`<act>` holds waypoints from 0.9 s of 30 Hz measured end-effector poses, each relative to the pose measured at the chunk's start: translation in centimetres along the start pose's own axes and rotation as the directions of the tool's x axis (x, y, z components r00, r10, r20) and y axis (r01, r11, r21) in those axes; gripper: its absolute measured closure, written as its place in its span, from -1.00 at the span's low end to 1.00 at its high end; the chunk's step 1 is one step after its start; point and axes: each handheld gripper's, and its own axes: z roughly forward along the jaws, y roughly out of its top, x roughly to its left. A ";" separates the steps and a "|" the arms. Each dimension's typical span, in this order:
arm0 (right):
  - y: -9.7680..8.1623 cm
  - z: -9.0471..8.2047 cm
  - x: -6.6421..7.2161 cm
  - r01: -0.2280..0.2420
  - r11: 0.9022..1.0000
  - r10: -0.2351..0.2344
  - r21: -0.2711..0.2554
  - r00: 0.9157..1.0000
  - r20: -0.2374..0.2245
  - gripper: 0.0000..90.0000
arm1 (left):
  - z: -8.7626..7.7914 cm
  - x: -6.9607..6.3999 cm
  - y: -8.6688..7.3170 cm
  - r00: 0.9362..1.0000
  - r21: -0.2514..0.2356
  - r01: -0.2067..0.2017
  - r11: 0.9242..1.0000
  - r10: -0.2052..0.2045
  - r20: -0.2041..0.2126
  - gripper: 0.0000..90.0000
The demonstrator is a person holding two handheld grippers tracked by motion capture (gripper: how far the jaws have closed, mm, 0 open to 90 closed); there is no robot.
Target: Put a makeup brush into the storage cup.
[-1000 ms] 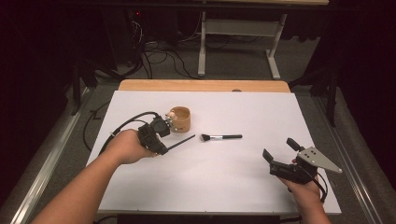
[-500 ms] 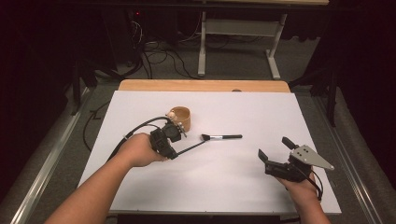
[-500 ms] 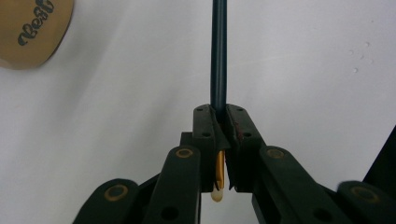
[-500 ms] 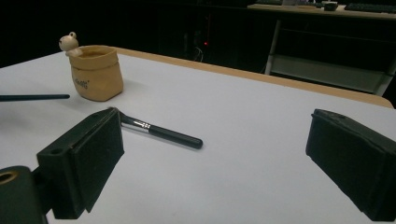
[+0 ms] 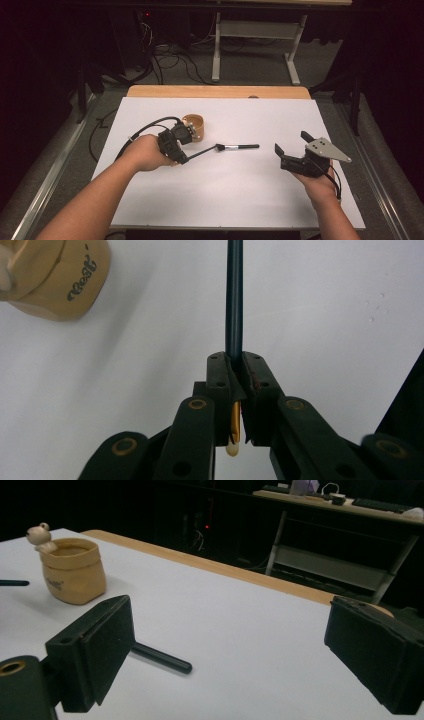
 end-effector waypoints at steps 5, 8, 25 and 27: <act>-0.1 1.1 0.3 0.042 0.999 -0.042 0.014 0.998 0.039 -0.76 | 1.0 0.2 0.2 1.000 0.024 -0.017 1.000 0.017 0.005 0.85; -0.3 1.5 0.2 0.045 0.998 -0.047 0.042 0.998 0.049 -0.70 | 1.7 0.4 0.3 1.000 0.023 -0.020 1.000 0.020 0.015 0.85; -3.5 3.2 2.8 0.234 0.964 -0.240 0.125 0.970 0.032 -0.88 | 3.3 -0.1 0.5 0.999 0.050 -0.041 0.998 0.040 0.023 0.85; -3.6 3.4 3.2 0.266 0.955 -0.272 0.134 0.962 0.030 -0.88 | 3.3 0.0 0.4 0.999 0.054 -0.040 0.998 0.039 0.024 0.85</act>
